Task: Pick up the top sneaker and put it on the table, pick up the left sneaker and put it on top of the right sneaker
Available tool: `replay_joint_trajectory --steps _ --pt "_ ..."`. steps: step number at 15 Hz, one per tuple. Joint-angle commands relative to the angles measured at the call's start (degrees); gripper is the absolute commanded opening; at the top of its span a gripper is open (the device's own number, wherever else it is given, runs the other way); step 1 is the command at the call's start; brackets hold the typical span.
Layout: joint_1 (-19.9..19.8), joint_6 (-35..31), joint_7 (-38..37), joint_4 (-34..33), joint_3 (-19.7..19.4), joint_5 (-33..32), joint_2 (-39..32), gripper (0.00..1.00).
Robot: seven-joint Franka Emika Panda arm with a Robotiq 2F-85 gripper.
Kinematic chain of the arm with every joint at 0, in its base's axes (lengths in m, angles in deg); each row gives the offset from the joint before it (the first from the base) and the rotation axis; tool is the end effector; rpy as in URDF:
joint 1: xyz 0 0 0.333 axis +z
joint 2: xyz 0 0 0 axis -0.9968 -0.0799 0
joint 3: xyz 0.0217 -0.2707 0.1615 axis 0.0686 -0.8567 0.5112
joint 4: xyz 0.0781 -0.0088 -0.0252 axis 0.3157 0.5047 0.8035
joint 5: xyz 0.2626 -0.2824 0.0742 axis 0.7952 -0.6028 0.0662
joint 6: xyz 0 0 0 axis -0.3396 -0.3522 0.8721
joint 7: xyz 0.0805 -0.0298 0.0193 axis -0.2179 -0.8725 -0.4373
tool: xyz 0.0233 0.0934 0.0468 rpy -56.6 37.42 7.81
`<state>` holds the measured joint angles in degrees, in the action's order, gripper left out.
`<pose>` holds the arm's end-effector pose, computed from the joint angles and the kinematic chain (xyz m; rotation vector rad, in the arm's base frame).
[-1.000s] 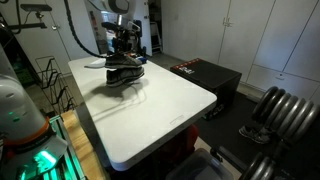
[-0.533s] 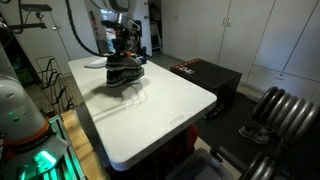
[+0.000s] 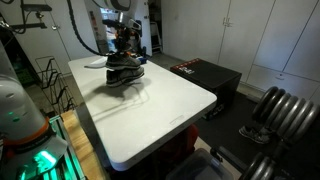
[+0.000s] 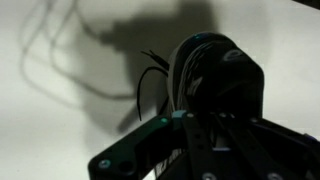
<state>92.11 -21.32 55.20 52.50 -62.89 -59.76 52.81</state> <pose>0.5364 0.1326 0.4430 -3.0165 -0.2759 0.5311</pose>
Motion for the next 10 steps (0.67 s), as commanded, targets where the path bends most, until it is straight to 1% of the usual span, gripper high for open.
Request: replay_joint_trajectory --steps 1,6,10 --pt "0.11 1.18 -3.51 0.27 -0.35 -3.37 2.64 0.03" --pt "-0.17 1.81 -9.90 3.01 -0.56 -9.24 8.77 0.02" --pt "-0.79 -4.27 -10.00 8.14 -0.44 -13.12 12.40 0.02"
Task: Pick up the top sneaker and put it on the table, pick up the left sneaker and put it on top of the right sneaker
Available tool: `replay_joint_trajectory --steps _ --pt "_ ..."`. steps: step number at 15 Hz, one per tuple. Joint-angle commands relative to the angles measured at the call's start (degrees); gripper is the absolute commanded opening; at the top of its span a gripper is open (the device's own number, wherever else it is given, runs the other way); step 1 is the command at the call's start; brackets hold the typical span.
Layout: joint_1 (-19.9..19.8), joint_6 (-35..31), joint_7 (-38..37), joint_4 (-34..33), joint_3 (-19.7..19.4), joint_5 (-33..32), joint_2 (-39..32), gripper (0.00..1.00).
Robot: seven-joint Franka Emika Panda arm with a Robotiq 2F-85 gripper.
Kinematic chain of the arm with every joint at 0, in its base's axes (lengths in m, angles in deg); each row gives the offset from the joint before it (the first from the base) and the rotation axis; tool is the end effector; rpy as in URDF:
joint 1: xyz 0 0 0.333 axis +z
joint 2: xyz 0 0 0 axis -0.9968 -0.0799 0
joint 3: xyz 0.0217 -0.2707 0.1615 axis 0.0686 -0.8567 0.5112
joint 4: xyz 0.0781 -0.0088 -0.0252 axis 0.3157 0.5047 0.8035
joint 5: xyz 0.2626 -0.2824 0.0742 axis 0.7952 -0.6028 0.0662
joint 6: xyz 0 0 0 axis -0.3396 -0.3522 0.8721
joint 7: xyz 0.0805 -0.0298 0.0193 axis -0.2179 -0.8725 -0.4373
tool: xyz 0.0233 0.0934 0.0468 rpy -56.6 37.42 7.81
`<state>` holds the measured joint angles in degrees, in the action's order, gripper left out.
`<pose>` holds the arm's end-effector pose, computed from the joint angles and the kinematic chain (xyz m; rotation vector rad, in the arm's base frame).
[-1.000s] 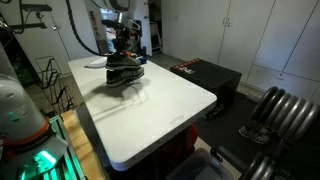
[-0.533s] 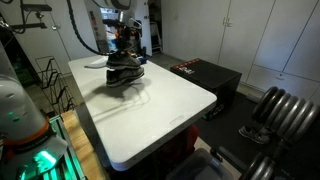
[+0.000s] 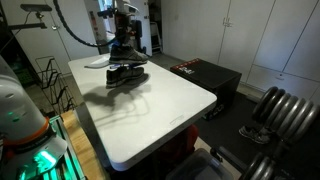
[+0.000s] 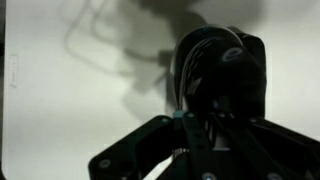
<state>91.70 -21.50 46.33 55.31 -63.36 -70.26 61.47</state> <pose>0.5134 0.1021 0.5021 2.9939 0.0673 -0.3163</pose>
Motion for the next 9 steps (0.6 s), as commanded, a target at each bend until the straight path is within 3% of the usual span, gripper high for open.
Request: replay_joint_trajectory --steps 1,6,7,9 --pt "-0.29 -0.86 -0.05 1.06 0.18 -0.79 0.88 0.10" --pt "-0.48 -2.67 -0.17 3.64 0.16 -1.55 2.10 0.10" --pt "-0.48 -2.68 -0.18 3.64 0.16 -1.55 2.10 0.02" --pt "-0.78 -2.88 -0.11 4.65 -0.15 -1.51 2.22 0.02"
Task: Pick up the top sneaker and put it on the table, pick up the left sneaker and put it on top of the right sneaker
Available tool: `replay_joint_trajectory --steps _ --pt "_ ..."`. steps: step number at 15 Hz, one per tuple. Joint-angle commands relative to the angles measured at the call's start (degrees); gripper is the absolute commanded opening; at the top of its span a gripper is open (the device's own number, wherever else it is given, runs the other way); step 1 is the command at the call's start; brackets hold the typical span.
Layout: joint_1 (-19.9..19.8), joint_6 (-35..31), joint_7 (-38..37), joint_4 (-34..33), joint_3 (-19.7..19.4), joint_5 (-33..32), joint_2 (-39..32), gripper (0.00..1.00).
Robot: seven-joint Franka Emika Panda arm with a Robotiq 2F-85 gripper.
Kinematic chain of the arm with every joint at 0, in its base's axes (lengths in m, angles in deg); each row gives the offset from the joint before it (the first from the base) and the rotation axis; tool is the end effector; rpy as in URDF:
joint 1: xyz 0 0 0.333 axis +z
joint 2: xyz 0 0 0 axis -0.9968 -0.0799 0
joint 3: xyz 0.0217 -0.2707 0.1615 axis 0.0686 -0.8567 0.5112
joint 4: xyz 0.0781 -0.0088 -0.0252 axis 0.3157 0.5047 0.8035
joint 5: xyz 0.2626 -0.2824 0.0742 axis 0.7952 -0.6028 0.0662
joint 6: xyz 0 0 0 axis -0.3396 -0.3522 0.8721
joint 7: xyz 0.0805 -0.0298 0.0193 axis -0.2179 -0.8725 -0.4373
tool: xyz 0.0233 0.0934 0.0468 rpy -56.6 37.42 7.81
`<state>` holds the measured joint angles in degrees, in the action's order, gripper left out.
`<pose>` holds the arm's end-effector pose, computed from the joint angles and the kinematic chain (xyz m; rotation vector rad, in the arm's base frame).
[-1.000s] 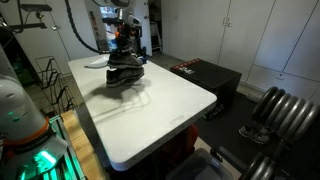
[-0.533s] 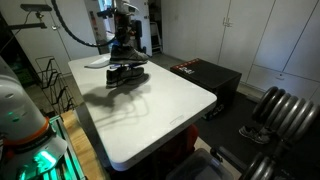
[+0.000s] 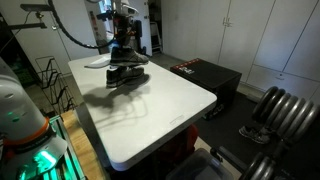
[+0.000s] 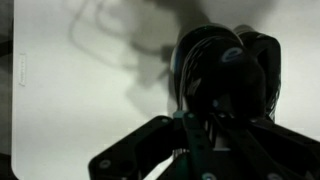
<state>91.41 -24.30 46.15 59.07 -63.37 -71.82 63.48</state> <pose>0.5046 0.0956 0.4938 2.9721 0.0667 -0.2790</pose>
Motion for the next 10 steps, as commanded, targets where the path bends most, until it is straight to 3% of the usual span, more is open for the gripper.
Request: replay_joint_trajectory --steps 1,5,10 --pt "-0.75 0.12 -0.56 1.29 -0.41 0.62 -0.09 0.02" --pt "-1.90 -3.22 -1.14 6.58 -1.42 -0.01 0.13 0.02" --pt "-2.78 -11.98 -1.34 12.19 -2.14 -0.91 -0.86 0.02"
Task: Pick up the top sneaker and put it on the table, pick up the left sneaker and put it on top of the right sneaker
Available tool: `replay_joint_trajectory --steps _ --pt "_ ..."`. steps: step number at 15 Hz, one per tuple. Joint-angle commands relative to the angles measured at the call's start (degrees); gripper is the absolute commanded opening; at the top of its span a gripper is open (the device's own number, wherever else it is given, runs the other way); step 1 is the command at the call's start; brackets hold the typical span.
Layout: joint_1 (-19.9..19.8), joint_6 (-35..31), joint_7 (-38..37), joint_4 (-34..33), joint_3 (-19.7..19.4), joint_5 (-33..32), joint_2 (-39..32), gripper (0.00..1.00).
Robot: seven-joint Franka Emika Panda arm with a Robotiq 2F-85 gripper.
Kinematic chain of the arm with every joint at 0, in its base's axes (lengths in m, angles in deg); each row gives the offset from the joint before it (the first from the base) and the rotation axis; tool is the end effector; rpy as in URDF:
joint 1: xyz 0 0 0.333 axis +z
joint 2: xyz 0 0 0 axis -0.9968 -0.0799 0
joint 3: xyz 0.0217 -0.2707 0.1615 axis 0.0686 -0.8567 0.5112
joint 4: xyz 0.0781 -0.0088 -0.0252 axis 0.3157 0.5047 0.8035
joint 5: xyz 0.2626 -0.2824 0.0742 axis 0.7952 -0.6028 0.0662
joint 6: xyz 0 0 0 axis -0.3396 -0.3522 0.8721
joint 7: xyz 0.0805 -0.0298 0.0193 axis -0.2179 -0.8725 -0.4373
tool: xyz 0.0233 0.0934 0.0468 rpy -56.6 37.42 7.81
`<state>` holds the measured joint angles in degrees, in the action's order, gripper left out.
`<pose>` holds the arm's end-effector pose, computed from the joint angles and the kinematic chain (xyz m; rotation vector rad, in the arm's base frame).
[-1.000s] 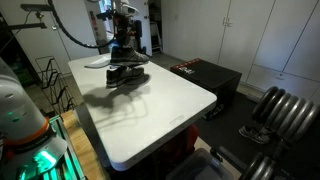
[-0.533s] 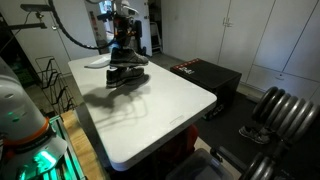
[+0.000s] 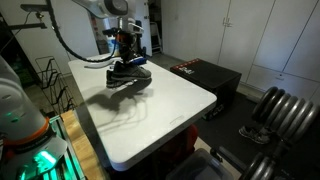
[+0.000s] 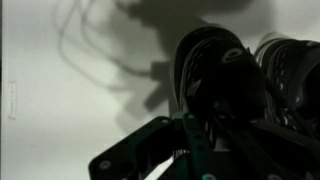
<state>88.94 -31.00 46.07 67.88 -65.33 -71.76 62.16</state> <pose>0.4977 0.0553 0.4206 2.9692 -0.0263 -0.3780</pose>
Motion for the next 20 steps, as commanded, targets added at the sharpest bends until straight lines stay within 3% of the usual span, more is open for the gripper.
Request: replay_joint_trajectory --steps 1,7,13,14,16,20 --pt "-0.42 -7.60 -1.68 4.41 -0.23 -1.25 0.40 0.02" --pt "-0.90 -15.64 -6.23 8.00 -0.68 -2.15 -1.37 0.02" --pt "-1.21 -13.36 -13.17 8.04 -1.45 -5.07 -4.44 0.03" --pt "-1.32 -13.22 -15.24 7.91 -1.68 -5.13 -4.69 0.34" --pt "-1.42 -13.03 -14.97 7.15 -1.89 -1.80 -4.27 0.35" --pt "-1.41 -11.15 -15.36 5.92 -1.85 3.31 -2.68 0.63"
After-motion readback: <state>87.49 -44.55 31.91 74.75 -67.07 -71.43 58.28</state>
